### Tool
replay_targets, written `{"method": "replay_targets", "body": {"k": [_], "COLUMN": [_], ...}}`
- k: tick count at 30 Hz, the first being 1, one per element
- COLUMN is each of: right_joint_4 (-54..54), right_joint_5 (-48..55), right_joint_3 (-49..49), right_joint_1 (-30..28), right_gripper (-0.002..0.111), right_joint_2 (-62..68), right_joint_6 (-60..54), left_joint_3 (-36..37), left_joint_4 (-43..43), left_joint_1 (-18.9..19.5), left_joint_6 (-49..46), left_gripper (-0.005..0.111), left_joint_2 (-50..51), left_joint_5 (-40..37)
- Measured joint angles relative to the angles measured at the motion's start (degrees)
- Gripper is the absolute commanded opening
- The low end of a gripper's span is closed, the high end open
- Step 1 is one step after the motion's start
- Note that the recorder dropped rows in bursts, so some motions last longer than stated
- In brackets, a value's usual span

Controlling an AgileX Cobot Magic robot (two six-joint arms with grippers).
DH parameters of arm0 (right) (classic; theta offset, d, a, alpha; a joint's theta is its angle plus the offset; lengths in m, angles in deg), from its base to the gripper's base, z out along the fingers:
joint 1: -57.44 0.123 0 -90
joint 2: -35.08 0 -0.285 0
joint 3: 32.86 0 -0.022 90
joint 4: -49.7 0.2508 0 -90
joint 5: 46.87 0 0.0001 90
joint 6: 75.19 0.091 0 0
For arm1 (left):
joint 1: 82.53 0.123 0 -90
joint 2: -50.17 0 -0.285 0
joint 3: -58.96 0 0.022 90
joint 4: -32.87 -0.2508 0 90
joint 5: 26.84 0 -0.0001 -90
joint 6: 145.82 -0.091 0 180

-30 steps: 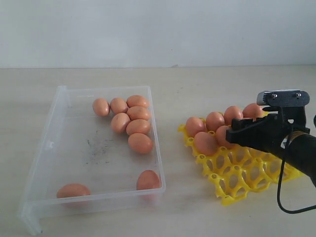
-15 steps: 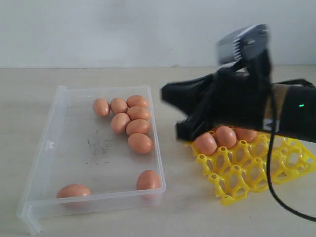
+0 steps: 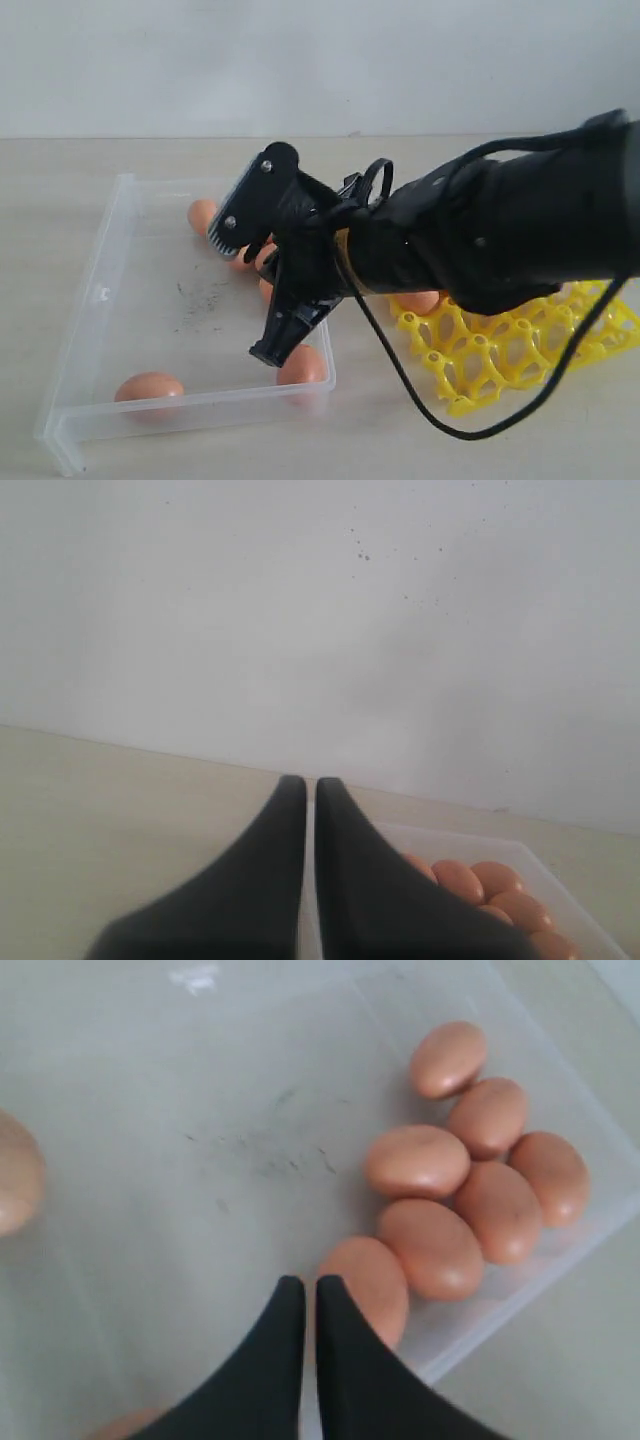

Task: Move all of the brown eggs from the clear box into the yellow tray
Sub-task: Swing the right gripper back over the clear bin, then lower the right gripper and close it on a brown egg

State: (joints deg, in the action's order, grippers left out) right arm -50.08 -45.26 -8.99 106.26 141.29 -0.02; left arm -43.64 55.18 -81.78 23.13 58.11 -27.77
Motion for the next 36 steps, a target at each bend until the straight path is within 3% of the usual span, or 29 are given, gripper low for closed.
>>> {"method": "replay_targets", "body": {"k": [3, 8, 10, 13, 15, 20, 23, 28, 34, 36], "right_joint_4": [-0.1, -0.1, -0.1, 3.0, 16.1, 73.3, 93.6, 101.8, 102.0, 100.6], "right_joint_5": [12.7, 36.2, 40.8, 45.9, 48.1, 56.2, 61.2, 62.5, 63.7, 63.3], "right_joint_3": [-1.6, -5.0, -6.6, -12.7, -20.9, -41.9, -48.9, -52.9, -53.2, -53.2], "right_joint_1": [2.5, 8.4, 9.9, 11.4, 11.6, 3.9, -1.8, -4.8, -4.8, -4.8], "right_gripper": [0.001, 0.001, 0.001, 0.0, 0.0, 0.0, 0.013, 0.058, 0.045, 0.047], "right_joint_2": [4.4, 10.4, 11.9, 14.3, 15.9, 19.5, 22.0, 24.4, 29.2, 31.0], "right_joint_6": [-13.3, -51.1, -58.4, -58.9, -59.5, -74.8, -79.4, -83.1, -86.6, -87.2], "left_joint_3": [0.0, 0.0, 0.0, 0.0, 0.0, 0.0, 0.0, 0.0, 0.0, 0.0], "left_joint_4": [0.0, 0.0, 0.0, 0.0, 0.0, 0.0, 0.0, 0.0, 0.0, 0.0], "left_joint_1": [0.0, 0.0, 0.0, 0.0, 0.0, 0.0, 0.0, 0.0, 0.0, 0.0], "left_joint_6": [0.0, 0.0, 0.0, 0.0, 0.0, 0.0, 0.0, 0.0, 0.0, 0.0], "left_gripper": [0.004, 0.004, 0.004, 0.004, 0.004, 0.004, 0.004, 0.004, 0.004, 0.004], "left_joint_2": [0.0, 0.0, 0.0, 0.0, 0.0, 0.0, 0.0, 0.0, 0.0, 0.0], "left_joint_5": [0.0, 0.0, 0.0, 0.0, 0.0, 0.0, 0.0, 0.0, 0.0, 0.0]}}
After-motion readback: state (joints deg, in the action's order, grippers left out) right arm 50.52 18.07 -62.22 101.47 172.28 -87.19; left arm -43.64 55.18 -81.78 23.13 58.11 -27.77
